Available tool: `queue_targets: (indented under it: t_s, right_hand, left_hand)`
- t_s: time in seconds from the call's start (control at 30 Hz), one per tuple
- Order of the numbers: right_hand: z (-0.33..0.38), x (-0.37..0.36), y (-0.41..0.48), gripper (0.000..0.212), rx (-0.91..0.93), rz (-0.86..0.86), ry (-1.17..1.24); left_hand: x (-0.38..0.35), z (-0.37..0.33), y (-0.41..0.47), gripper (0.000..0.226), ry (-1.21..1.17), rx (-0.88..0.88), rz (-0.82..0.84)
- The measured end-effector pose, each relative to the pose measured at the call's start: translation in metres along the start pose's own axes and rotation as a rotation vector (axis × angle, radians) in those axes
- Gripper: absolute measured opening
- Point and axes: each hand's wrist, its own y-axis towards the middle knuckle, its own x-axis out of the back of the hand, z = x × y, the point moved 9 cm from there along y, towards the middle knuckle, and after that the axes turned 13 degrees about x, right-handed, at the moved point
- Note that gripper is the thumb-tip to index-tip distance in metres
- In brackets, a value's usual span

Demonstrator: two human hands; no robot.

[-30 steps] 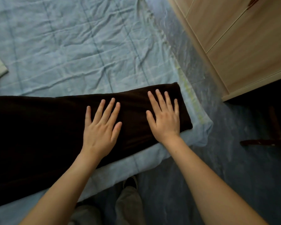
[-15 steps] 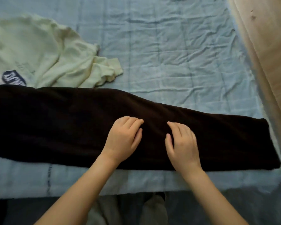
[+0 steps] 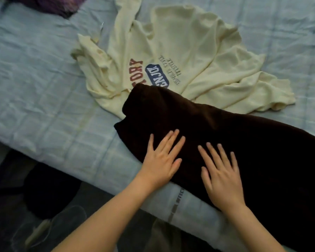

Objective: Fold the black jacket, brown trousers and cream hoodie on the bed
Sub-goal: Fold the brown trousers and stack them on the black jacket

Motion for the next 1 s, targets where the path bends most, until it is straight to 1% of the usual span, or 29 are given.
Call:
queue_targets:
  t_s: [0.07, 0.1, 0.13, 0.17, 0.2, 0.23, 0.27, 0.3, 0.33, 0.37, 0.4, 0.47, 0.5, 0.57, 0.6, 0.67, 0.7, 0.73, 0.77, 0.83, 0.87, 0.9, 0.93, 0.97, 1.0]
  right_hand:
    - [-0.005, -0.006, 0.003, 0.059, -0.011, 0.033, -0.031]
    - [-0.005, -0.005, 0.003, 0.06, -0.01, 0.028, -0.035]
    - [-0.002, -0.002, 0.002, 0.059, -0.01, 0.003, -0.025]
    - [0.003, 0.005, 0.001, 0.058, -0.006, -0.045, 0.004]
    - [0.01, 0.011, 0.004, 0.057, 0.016, -0.101, 0.047]
    - [0.021, 0.016, 0.009, 0.054, 0.06, -0.15, 0.091]
    - [0.036, 0.019, 0.017, 0.05, 0.115, -0.187, 0.124]
    - [0.053, 0.021, 0.026, 0.047, 0.168, -0.216, 0.138]
    - [0.071, 0.021, 0.038, 0.045, 0.214, -0.241, 0.131]
    - [0.086, 0.021, 0.051, 0.043, 0.243, -0.263, 0.103]
    - [0.098, 0.019, 0.063, 0.042, 0.246, -0.278, 0.058]
    - [0.108, 0.014, 0.087, 0.044, 0.174, -0.273, -0.026]
    - [0.107, 0.013, 0.096, 0.044, 0.13, -0.268, -0.047]
    - [0.102, 0.017, 0.106, 0.036, 0.093, -0.294, -0.029]
    - [0.102, 0.023, 0.106, 0.03, 0.109, -0.325, -0.005]
    - [0.107, 0.037, 0.098, 0.019, 0.188, -0.384, 0.059]
    - [0.112, 0.042, 0.092, 0.017, 0.227, -0.382, 0.096]
    - [0.117, 0.043, 0.086, 0.016, 0.259, -0.351, 0.119]
    - [0.123, 0.039, 0.081, 0.015, 0.281, -0.29, 0.111]
    - [0.13, 0.023, 0.078, 0.016, 0.29, -0.133, 0.057]
    - [0.13, 0.017, 0.079, 0.019, 0.288, -0.087, 0.054]
    - [0.13, 0.018, 0.081, 0.023, 0.281, -0.085, 0.081]
    - [0.127, 0.023, 0.084, 0.028, 0.263, -0.127, 0.129]
    - [0.123, 0.033, 0.089, 0.034, 0.234, -0.207, 0.17]
    - [0.116, 0.045, 0.094, 0.039, 0.198, -0.301, 0.173]
  left_hand:
    - [0.01, 0.007, 0.004, 0.057, -0.162, -0.057, -0.028]
    - [0.023, 0.015, 0.004, 0.053, -0.291, -0.074, -0.075]
    - [0.039, 0.029, 0.003, 0.048, -0.409, -0.065, -0.167]
    - [0.055, 0.05, 0.0, 0.042, -0.489, -0.007, -0.292]
    - [0.066, 0.077, -0.002, 0.036, -0.541, 0.104, -0.403]
    - [0.071, 0.108, -0.002, 0.034, -0.589, 0.261, -0.466]
    - [0.069, 0.139, -0.001, 0.034, -0.657, 0.443, -0.465]
    - [0.06, 0.165, 0.001, 0.037, -0.766, 0.61, -0.398]
    - [0.048, 0.182, 0.007, 0.043, -0.902, 0.729, -0.291]
    - [0.037, 0.191, 0.015, 0.051, -1.032, 0.788, -0.181]
    - [0.031, 0.195, 0.024, 0.056, -1.108, 0.787, -0.108]
    - [0.029, 0.194, 0.039, 0.057, -1.114, 0.716, -0.049]
    - [0.031, 0.193, 0.043, 0.051, -1.103, 0.7, -0.056]
    - [0.039, 0.196, 0.043, 0.028, -1.14, 0.697, -0.1]
    - [0.044, 0.199, 0.041, 0.02, -1.171, 0.686, -0.123]
    - [0.054, 0.207, 0.033, 0.021, -1.25, 0.648, -0.143]
    - [0.059, 0.21, 0.027, 0.024, -1.295, 0.637, -0.152]
    - [0.06, 0.213, 0.022, 0.024, -1.297, 0.646, -0.153]
    - [0.057, 0.216, 0.017, 0.021, -1.232, 0.677, -0.133]
    - [0.042, 0.216, 0.011, 0.017, -0.905, 0.753, -0.02]
    - [0.037, 0.216, 0.006, 0.019, -0.74, 0.806, 0.026]
    - [0.038, 0.215, 0.003, 0.025, -0.629, 0.837, 0.018]
    - [0.051, 0.21, 0.004, 0.033, -0.558, 0.796, -0.073]
    - [0.073, 0.196, 0.008, 0.042, -0.491, 0.664, -0.212]
    - [0.092, 0.173, 0.014, 0.05, -0.41, 0.478, -0.334]
